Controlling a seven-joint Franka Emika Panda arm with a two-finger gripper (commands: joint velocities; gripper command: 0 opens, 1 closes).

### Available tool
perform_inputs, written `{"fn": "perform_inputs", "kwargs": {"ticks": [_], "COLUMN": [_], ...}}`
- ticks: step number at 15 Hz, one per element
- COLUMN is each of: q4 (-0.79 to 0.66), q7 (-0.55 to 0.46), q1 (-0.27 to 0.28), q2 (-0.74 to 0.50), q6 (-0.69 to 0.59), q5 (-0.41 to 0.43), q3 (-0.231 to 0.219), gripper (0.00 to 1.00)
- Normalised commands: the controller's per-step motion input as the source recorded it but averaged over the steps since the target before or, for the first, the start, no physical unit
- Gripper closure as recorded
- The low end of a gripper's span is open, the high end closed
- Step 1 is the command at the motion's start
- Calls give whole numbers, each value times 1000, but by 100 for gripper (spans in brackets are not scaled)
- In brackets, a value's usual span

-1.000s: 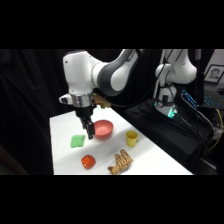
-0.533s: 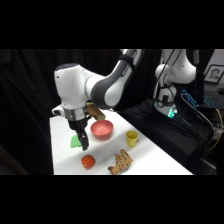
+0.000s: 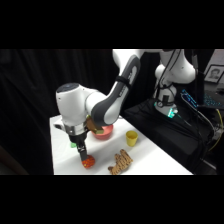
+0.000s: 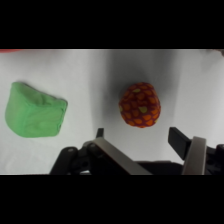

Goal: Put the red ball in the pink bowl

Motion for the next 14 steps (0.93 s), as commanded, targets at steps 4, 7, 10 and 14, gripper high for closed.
{"fn": "perform_inputs", "kwargs": {"ticks": [4, 7, 10, 14], "q4": [131, 117, 113, 128], "q7": [210, 190, 169, 144], "q1": [112, 106, 81, 61], "q2": [170, 118, 109, 125], "q6": [160, 121, 110, 110], "q5": [-78, -62, -54, -42], "q3": [-73, -74, -79, -76], "gripper": [0, 0, 0, 35]}}
